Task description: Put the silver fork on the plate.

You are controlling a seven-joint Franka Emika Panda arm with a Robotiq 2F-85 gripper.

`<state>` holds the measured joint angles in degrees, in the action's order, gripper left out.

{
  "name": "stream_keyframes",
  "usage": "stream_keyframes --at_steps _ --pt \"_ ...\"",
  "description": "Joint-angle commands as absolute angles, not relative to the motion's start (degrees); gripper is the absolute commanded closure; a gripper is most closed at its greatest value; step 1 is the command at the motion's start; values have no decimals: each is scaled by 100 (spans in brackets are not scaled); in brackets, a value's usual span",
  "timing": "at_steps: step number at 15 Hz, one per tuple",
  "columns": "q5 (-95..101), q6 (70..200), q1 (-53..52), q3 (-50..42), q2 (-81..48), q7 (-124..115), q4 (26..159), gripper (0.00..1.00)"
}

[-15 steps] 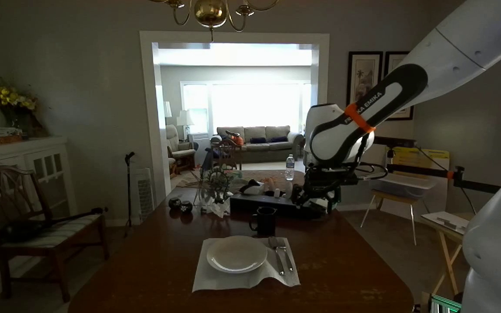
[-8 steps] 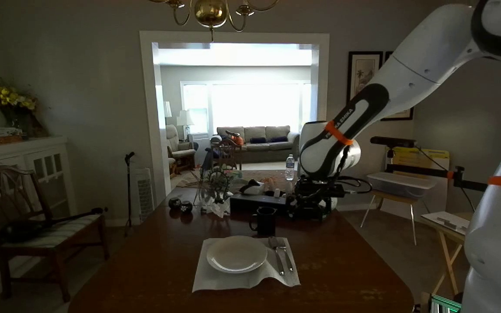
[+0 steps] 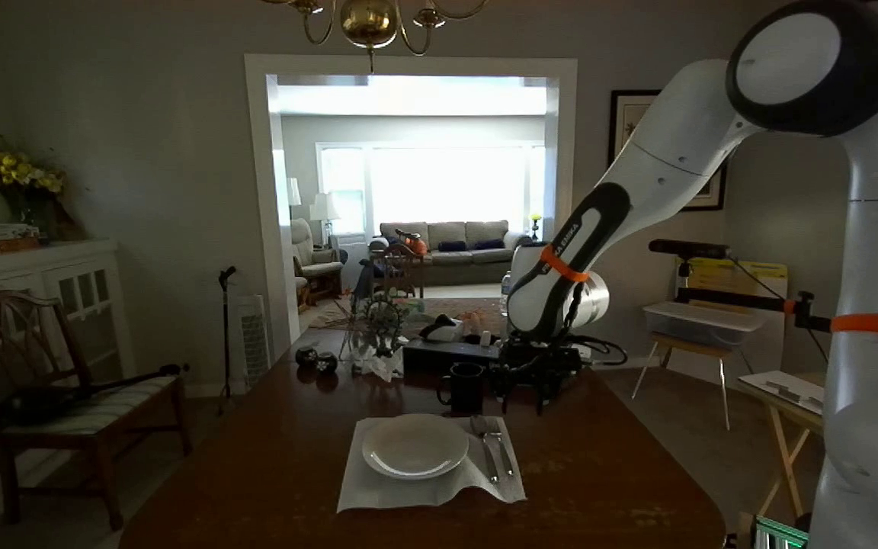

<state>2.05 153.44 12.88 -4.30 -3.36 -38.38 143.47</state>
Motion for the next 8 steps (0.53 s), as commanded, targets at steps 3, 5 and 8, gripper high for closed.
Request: stream_keyframes --at_steps 3,5,8 --pt "199 15767 862 -813 -1071 -4101 14043 59" --pt "156 15856 722 -885 -1232 -4098 13959 56" --pt "75 15956 553 -960 -1422 -4075 13827 49"
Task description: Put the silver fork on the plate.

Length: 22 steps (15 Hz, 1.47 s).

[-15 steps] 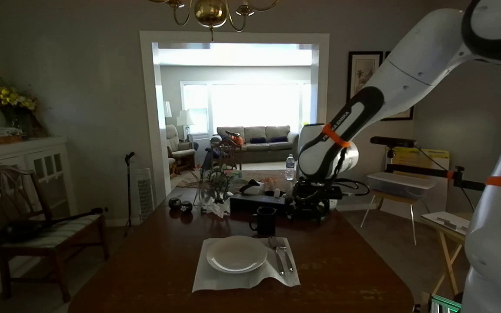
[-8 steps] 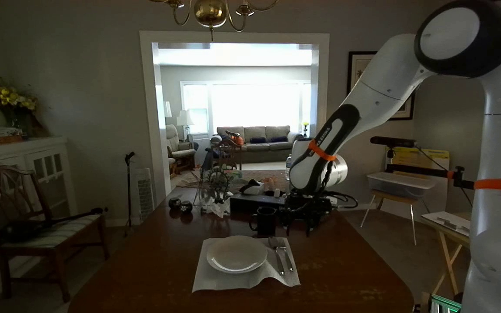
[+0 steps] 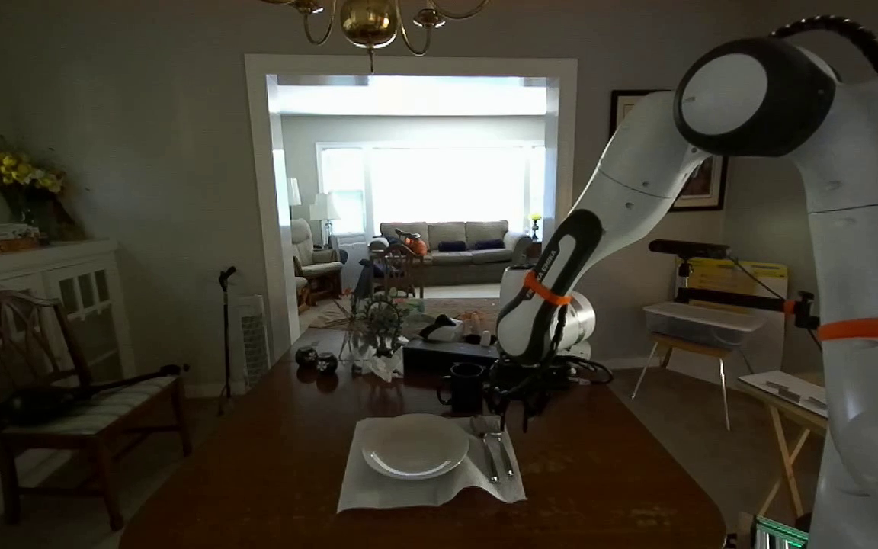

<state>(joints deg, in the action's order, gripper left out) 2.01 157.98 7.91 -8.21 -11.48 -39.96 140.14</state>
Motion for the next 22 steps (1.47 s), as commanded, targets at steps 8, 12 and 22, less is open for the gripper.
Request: stream_keyframes --at_steps 8,12,22 --pt "-431 15968 442 -968 -1725 -3943 13540 56" --pt "-480 15996 398 -1032 -1763 -3978 13535 56" --pt "-435 15848 388 -1073 -1668 -3921 13545 57"
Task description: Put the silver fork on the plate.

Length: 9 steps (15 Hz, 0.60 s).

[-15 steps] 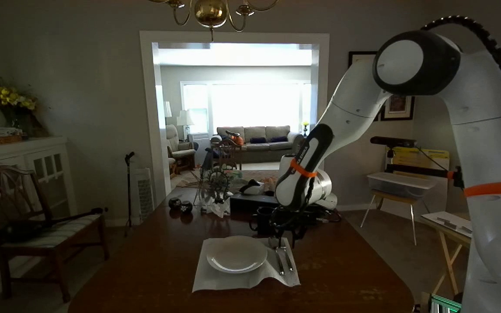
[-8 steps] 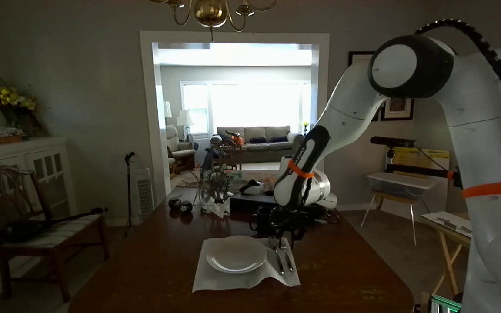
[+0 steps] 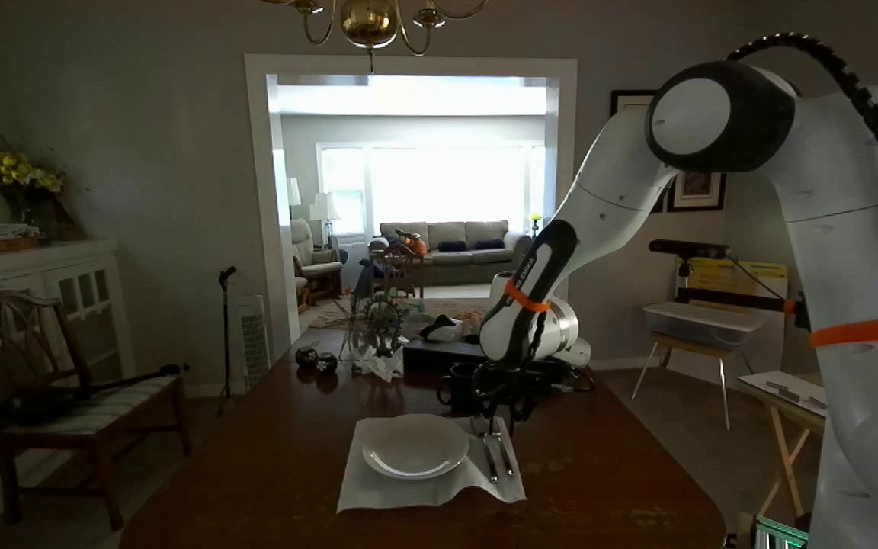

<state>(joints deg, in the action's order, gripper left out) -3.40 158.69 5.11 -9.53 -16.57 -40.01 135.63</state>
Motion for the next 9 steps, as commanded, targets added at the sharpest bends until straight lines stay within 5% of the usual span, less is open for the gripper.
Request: stream_keyframes --at_steps 1,8,9 --pt "-435 15849 388 -1073 -1668 -3921 13545 57" --pt "-435 15849 388 -1073 -1668 -3921 13545 57" --pt "-436 15849 388 -1073 -1668 -3921 13545 70"
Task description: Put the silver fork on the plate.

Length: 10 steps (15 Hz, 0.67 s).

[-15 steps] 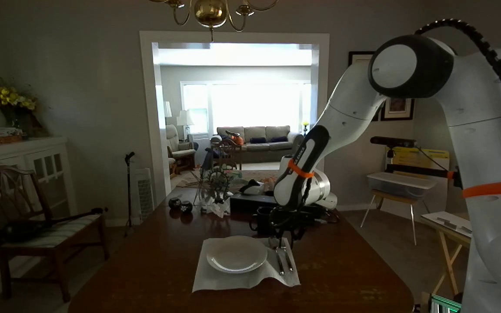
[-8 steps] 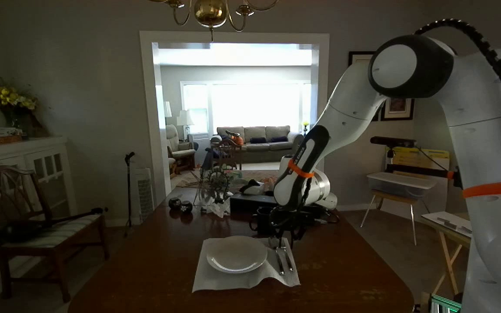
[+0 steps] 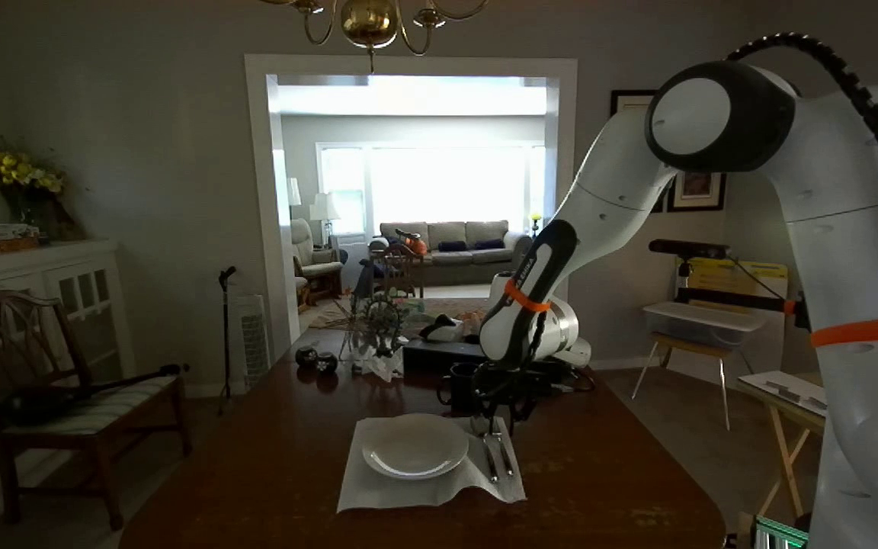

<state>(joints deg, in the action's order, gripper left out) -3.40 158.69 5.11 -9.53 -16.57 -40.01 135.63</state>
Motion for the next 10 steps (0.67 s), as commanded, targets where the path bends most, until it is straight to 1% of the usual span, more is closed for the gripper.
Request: stream_keyframes --at_steps 1,3,5,7,10 --pt "-446 15836 392 -1076 -1683 -3924 13536 73" --pt "-443 15847 394 -1095 -1702 -3926 13532 82" --pt "-454 15844 402 -1108 -1712 -3920 13528 79" --pt "-460 15832 409 -1109 -1713 -3891 13543 73" --pt "-452 15845 394 -1114 -1749 -3876 13563 69"
